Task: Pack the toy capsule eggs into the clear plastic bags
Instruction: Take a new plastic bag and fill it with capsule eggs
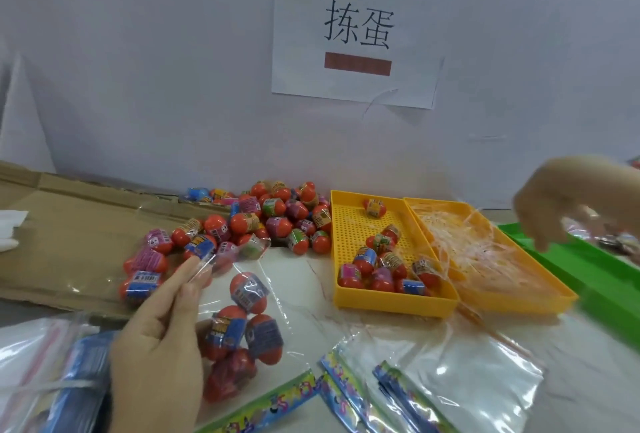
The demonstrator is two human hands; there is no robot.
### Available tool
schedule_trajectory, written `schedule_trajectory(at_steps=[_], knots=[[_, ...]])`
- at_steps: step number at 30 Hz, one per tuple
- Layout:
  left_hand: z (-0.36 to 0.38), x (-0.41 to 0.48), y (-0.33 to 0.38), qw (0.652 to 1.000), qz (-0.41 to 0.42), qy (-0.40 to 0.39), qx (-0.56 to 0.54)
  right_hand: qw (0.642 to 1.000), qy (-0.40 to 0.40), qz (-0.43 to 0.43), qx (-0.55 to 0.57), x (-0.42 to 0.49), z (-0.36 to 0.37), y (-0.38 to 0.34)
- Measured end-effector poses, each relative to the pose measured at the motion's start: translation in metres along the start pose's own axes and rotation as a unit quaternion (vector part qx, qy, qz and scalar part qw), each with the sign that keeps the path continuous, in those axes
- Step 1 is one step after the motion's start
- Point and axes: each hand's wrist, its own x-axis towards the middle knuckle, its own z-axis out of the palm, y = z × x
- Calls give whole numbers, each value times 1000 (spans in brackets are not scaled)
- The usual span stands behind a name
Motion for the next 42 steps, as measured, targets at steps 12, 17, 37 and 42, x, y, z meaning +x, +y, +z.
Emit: schedule_trajectory(at_steps=[12, 17, 37, 42], knots=[[7, -8, 14, 997, -53, -45, -17, 803, 150, -394, 422, -30, 124, -59], [10, -17, 26, 994, -26, -101, -41, 835, 168, -412, 325, 3, 214, -116], [9, -17, 26, 970, -172, -152, -79, 727, 127, -431, 519, 22, 228, -124], [8, -13, 24, 977, -148, -109, -105, 719, 169, -425, 524, 27, 230, -124]])
